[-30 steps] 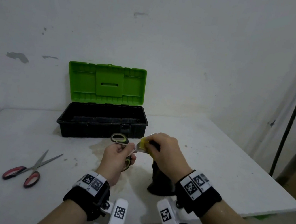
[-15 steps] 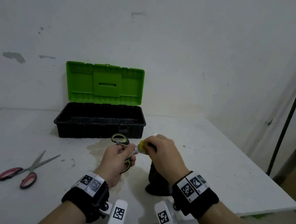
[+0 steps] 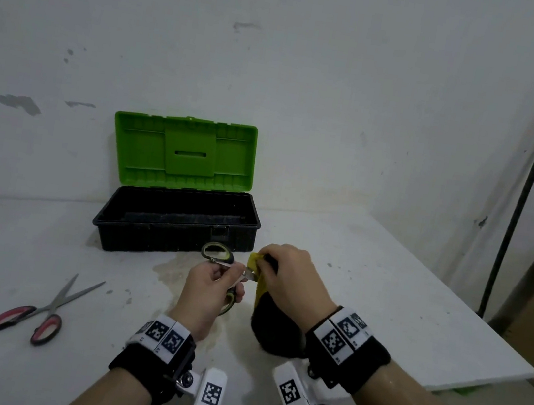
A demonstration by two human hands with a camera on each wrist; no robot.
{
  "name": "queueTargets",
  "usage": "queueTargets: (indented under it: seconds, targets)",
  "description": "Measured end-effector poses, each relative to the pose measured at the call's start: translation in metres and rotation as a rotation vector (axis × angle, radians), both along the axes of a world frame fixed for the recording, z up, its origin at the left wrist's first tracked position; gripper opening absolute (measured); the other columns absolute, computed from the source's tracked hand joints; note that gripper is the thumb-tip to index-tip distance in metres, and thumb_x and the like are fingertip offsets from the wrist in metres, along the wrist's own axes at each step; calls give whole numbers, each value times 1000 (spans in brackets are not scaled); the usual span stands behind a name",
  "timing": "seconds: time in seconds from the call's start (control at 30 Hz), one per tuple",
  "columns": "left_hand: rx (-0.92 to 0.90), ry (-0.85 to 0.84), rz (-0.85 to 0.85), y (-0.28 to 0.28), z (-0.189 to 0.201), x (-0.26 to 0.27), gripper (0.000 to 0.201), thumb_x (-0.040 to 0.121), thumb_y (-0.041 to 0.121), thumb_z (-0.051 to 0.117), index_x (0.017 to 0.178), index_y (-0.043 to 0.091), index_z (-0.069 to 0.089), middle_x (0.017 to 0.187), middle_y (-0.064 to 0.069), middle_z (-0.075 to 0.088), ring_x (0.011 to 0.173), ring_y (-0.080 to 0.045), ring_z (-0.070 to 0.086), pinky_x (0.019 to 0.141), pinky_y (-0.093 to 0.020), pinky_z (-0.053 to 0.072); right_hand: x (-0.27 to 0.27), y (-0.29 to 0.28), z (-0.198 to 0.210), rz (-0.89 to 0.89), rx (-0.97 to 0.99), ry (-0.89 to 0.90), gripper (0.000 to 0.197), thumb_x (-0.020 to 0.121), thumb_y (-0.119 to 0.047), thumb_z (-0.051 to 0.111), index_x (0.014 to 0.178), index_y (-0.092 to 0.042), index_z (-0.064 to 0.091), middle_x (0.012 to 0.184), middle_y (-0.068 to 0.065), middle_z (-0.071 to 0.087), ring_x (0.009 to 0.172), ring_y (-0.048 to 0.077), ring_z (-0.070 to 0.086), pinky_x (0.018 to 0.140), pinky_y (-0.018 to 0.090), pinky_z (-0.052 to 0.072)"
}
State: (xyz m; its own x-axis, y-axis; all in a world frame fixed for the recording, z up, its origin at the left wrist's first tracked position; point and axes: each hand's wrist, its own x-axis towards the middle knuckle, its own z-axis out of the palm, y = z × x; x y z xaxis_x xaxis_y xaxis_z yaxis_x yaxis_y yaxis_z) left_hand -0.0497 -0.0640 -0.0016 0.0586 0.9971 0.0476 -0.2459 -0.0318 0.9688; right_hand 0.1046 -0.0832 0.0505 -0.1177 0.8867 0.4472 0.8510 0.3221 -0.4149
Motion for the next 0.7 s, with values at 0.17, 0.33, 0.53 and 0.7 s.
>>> queueTargets:
  seconds: [0.17,0.33,0.53,0.7]
  targets:
    - [21,54,31,2,-4,-8,26,97,21,65,88,-3,69,61,-9,61,56,-18,54,67,-37,44,22,17,13,-181,16,99,20,95,-24,53,93,-13,70,90,5,69,86,24,63,78,42,54]
    - [1,-14,42,2,0,-7,23,97,16,64,87,-5,66,59,-8,59,53,-16,53,57,-28,48,14,6,13,-108,64,97,19,95,-25,53,92,-16,70,88,1,68,82,19,60,75,38,52]
    - [-5,-30,25,0,-1,-3,23,98,15,63,84,-3,66,58,-6,58,53,-16,52,58,-31,47,15,12,7,-145,-8,60,20,96,-27,51,95,-17,68,90,4,65,86,23,59,76,42,52]
    - [-20,-46,45,3,-1,-4,22,98,15,62,88,-4,67,61,-6,60,55,-13,55,57,-28,51,1,-1,11,-63,40,26,19,96,-29,51,94,-20,68,89,1,64,83,19,57,73,37,51]
